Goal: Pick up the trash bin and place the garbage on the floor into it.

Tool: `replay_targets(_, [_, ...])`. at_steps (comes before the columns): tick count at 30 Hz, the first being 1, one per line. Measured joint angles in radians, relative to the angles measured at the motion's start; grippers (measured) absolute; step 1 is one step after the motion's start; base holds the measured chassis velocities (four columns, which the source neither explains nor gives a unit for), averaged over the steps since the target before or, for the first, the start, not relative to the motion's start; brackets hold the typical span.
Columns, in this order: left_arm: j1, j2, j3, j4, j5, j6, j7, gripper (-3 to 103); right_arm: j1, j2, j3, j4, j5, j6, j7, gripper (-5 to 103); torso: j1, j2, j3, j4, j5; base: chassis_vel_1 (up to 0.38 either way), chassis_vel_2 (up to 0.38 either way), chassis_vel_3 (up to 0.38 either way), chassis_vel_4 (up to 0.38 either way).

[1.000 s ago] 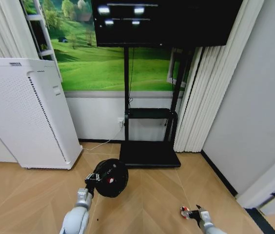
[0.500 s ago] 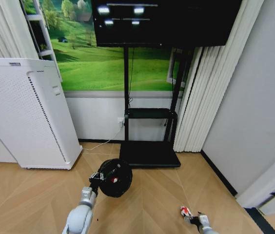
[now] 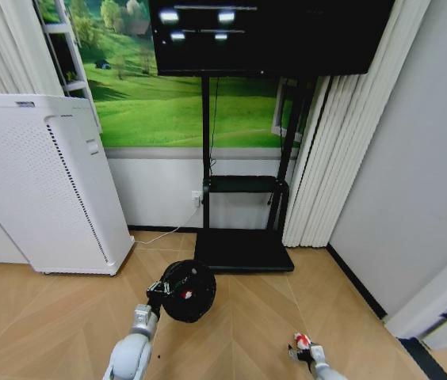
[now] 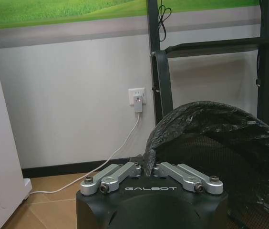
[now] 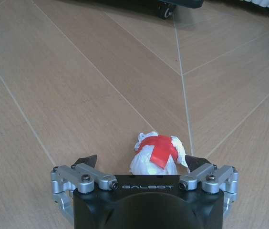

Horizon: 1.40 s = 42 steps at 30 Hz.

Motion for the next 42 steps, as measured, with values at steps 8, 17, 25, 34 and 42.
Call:
replay_targets(8, [0.002,-0.001,0.002,0.005,0.001,-0.002,0.000,4,0.003,-0.007,0.015,-0.022,-0.034,0.036,-0.049,85,0.000,0.000,0.000,-0.0001,0.0000,0.000,0.000,0.000,0.000])
replay_targets(17, [0.003,-0.003,0.002,0.012,0.004,-0.007,0.000,4,0.010,-0.001,0.021,-0.037,-0.060,0.042,-0.054,47,0.000,0.000,0.000,0.0001,0.0000,0.000,0.000,0.000,0.000])
replay_targets(25, [-0.002,-0.003,0.001,0.019,0.004,-0.008,0.000,4,-0.002,-0.012,0.026,-0.009,-0.047,0.033,-0.037,25,0.000,0.000,0.000,0.0000,0.0001,0.000,0.000,0.000,0.000])
replay_targets(34, [-0.025,-0.018,0.040,0.039,0.003,-0.008,0.000,4,-0.105,-0.092,0.105,0.182,0.005,0.014,-0.014,22,0.000,0.000,0.000,-0.0003,-0.0001,0.000,0.000,0.000,0.000])
replay_targets(42, [-0.029,-0.028,0.058,0.044,0.002,-0.006,-0.002,4,-0.165,-0.176,0.162,0.386,0.091,0.010,-0.011,22,0.000,0.000,0.000,0.0006,0.0002,0.000,0.000,0.000,0.000])
